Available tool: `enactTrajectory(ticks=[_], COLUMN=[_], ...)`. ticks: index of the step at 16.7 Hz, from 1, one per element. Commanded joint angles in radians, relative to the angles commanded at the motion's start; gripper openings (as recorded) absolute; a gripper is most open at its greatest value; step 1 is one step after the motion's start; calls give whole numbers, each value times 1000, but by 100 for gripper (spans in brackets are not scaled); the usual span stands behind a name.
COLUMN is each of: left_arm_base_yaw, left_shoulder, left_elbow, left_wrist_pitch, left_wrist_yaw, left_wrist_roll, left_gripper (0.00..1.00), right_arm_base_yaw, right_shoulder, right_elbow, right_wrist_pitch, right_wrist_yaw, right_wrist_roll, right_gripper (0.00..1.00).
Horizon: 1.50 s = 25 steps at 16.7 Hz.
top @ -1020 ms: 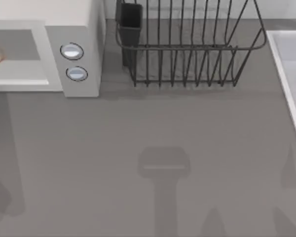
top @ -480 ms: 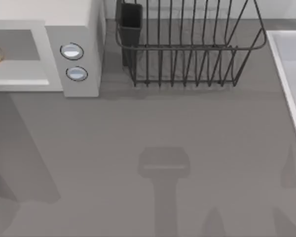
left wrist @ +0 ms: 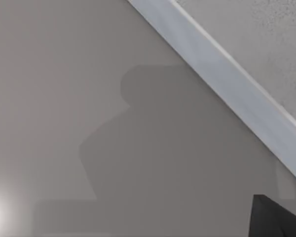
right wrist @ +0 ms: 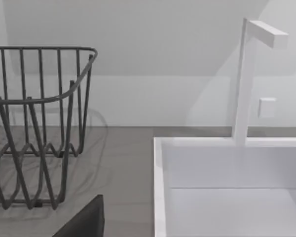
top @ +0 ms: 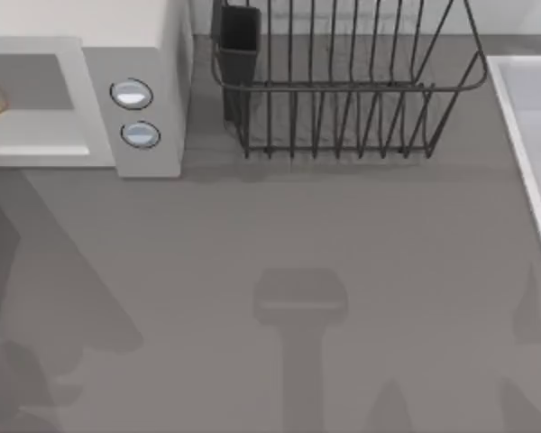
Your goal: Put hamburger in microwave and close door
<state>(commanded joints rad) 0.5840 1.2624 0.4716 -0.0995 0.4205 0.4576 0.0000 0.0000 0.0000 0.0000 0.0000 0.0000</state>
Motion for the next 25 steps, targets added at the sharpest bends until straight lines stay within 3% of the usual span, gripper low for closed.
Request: enactTrajectory(ticks=[5, 7, 10, 14, 17, 25], left_arm_base_yaw=[-3, -36, -160, -403, -499, -512], left_shoulder=[-1, -23, -74, -138, -195, -162], left_elbow=[-3, -19, -50, -87, -122, -90], left_wrist_pitch=[1, 3, 9, 16, 22, 47], left_wrist_yaw=[-2, -37, -123, -251, -335, -344], left_wrist_roll=[-6, -42, -138, -297, -385, -398], left_gripper=[0, 0, 0, 0, 0, 0], right_arm_base_yaw=[0, 0, 0, 0, 0, 0], right_shoulder=[0, 0, 0, 0, 0, 0], right_elbow=[0, 0, 0, 0, 0, 0], right_wrist_pitch=[0, 0, 0, 0, 0, 0], right_wrist_yaw=[0, 0, 0, 0, 0, 0], right_wrist_roll=[0, 0, 0, 0, 0, 0], right_gripper=[100, 100, 100, 100, 100, 100])
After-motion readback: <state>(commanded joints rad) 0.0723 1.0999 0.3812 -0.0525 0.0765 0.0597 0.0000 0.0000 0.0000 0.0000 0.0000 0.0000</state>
